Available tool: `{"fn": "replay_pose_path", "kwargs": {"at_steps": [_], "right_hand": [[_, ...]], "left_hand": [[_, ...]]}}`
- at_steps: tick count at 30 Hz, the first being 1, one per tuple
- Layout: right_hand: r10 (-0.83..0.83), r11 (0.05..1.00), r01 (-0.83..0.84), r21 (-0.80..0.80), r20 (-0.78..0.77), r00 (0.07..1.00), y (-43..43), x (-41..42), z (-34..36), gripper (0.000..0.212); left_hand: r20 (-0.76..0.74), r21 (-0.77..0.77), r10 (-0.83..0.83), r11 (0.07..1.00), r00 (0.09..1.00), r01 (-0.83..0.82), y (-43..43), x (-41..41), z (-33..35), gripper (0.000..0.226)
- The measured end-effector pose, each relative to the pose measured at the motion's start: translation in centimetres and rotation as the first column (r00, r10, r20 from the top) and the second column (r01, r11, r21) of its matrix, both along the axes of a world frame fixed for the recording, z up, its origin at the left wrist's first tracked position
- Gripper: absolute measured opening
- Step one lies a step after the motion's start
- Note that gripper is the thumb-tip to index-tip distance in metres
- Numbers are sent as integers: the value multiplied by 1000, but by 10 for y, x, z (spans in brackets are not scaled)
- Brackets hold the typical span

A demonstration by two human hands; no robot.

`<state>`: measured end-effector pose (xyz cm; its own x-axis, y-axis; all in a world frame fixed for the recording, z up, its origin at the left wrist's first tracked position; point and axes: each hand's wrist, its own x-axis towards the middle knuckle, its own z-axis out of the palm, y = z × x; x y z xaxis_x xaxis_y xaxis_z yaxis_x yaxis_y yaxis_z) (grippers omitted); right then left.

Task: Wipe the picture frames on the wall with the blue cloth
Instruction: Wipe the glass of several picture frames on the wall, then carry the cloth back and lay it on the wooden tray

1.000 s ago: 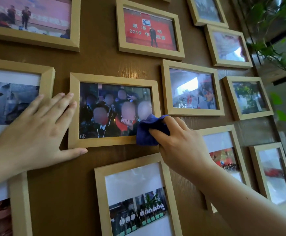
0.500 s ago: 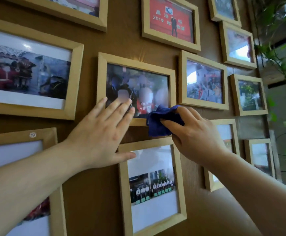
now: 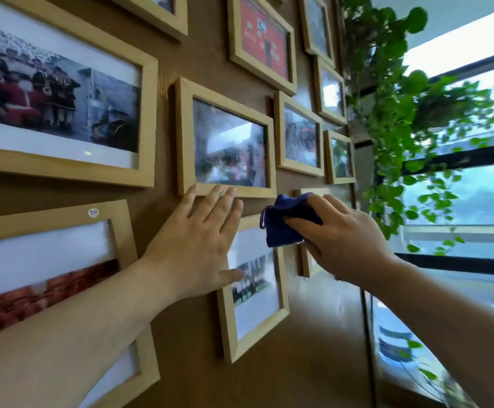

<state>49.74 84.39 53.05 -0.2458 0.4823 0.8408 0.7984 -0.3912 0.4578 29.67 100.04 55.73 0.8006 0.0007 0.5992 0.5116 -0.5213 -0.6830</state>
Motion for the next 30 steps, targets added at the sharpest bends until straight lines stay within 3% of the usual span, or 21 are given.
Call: {"fn": "replay_pose_path", "kwargs": {"at_steps": [9, 19, 30], "right_hand": [[-246, 956, 229, -186, -75, 966, -118, -24, -62, 40], [-402, 894, 351, -277, -154, 902, -266, -43, -147, 42], [-638, 745, 535, -398, -195, 745, -328, -187, -163, 43]], "left_hand": [[-56, -185, -262, 951, 963, 248, -70, 0, -58, 96], [-132, -309, -475, 854, 870, 419, -194, 20, -135, 96], [-115, -391, -710, 675, 695, 625, -237, -48, -159, 94]]}}
